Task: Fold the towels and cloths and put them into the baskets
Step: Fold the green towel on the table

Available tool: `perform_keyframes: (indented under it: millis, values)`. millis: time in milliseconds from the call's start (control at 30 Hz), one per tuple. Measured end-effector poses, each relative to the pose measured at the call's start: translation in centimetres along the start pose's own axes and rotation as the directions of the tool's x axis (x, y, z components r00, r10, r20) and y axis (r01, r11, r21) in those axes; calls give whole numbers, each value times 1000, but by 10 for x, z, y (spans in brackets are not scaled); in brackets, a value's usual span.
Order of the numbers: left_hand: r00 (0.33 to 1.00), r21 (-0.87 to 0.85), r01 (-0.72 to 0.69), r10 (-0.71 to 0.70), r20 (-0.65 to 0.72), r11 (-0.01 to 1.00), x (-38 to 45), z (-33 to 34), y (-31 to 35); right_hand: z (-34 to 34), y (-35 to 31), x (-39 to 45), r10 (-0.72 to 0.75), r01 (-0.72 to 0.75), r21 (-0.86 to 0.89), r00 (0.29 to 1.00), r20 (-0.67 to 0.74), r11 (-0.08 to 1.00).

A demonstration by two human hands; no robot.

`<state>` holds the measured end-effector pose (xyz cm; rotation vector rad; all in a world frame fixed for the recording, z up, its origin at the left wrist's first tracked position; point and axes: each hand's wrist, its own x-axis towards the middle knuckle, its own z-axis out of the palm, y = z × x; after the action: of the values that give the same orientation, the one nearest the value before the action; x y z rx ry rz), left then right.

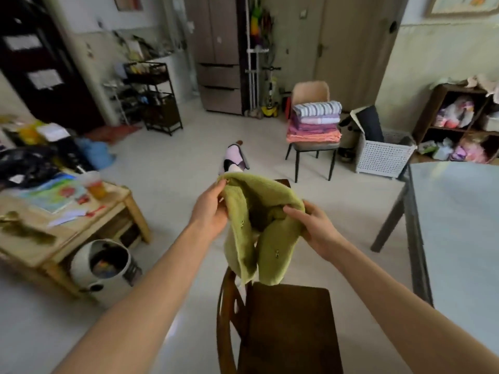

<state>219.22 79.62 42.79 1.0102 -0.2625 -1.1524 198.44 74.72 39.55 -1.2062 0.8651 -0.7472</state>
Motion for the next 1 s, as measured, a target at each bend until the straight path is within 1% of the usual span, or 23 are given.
perform_keyframes:
  millis: [100, 167, 200, 267, 300, 367, 400, 433, 500, 533, 567, 600, 633, 667, 733, 767, 800, 833, 867, 900, 933, 967, 1000]
  values:
    - [995, -65, -90, 88, -37, 994, 9, -50, 43, 61, -2, 27, 20, -14, -53, 995, 103, 999]
    - [990, -68, -132, 129, -56, 989, 22, -95, 72, 106, 4, 50, 23, -9, -90, 989, 149, 996]
    - [990, -39, -137, 135, -51, 990, 29, -119, 84, 129, 8, 61, 26, -10, -92, 985, 170, 996]
    - [996, 54, -94, 95, 2, 994, 48, -176, 113, 184, 19, 89, 66, -48, -94, 978, 199, 994]
    - [998, 112, -54, 51, 28, 992, 56, -199, 122, 204, 24, 101, 89, -63, -132, 976, 200, 989]
    - [998, 239, 27, -40, 50, 971, 69, -242, 141, 244, 33, 123, 83, -35, -290, 984, 156, 956]
    - [996, 295, 62, -78, 43, 954, 76, -263, 151, 264, 39, 134, 62, -13, -398, 992, 109, 917]
    - [993, 334, 95, -113, 34, 938, 83, -279, 160, 279, 43, 143, 21, 15, -527, 998, 62, 850]
    - [984, 439, 150, -175, 18, 886, 97, -304, 172, 298, 51, 153, -82, 65, -745, 997, 15, 664]
    - [977, 544, 159, -209, 31, 824, 103, -312, 175, 301, 54, 157, -123, 60, -810, 992, -15, 584]
    - [969, 676, 146, -242, 49, 722, 108, -318, 177, 301, 54, 160, -163, 31, -847, 984, -66, 531]
    - [958, 802, 103, -274, 78, 589, 115, -323, 179, 298, 54, 166, -199, -16, -863, 971, -135, 505]
    - [941, 895, 40, -319, 116, 444, 121, -325, 181, 295, 52, 173, -233, -70, -862, 949, -213, 502]
    - [909, 949, -22, -388, 150, 316, 129, -327, 183, 291, 48, 181, -257, -112, -863, 929, -267, 492]
    - [824, 987, -143, -543, 163, 79, 139, -327, 184, 282, 42, 191, -264, -146, -905, 927, -266, 400]
    - [792, 969, -235, -593, 144, -79, 148, -324, 183, 277, 41, 199, -255, -168, -920, 929, -267, 353]
    - [781, 912, -325, -615, 109, -252, 159, -320, 180, 272, 42, 207, -253, -183, -928, 929, -272, 325]
    - [786, 831, -394, -613, 81, -394, 171, -315, 177, 265, 43, 215, -242, -203, -927, 927, -286, 317]
    - [786, 762, -435, -616, 61, -480, 183, -308, 174, 256, 46, 225, -216, -221, -921, 930, -299, 322]
    - [782, 716, -467, -621, 59, -519, 198, -302, 170, 246, 47, 235, -163, -238, -914, 939, -303, 330]
    - [772, 686, -499, -632, 73, -530, 216, -293, 168, 232, 47, 248, -73, -246, -911, 956, -285, 330]
    - [759, 686, -518, -644, 93, -511, 232, -287, 169, 219, 46, 257, 51, -230, -920, 973, -226, 316]
    - [752, 706, -528, -646, 130, -473, 252, -277, 170, 203, 43, 266, 174, -209, -929, 971, -161, 307]
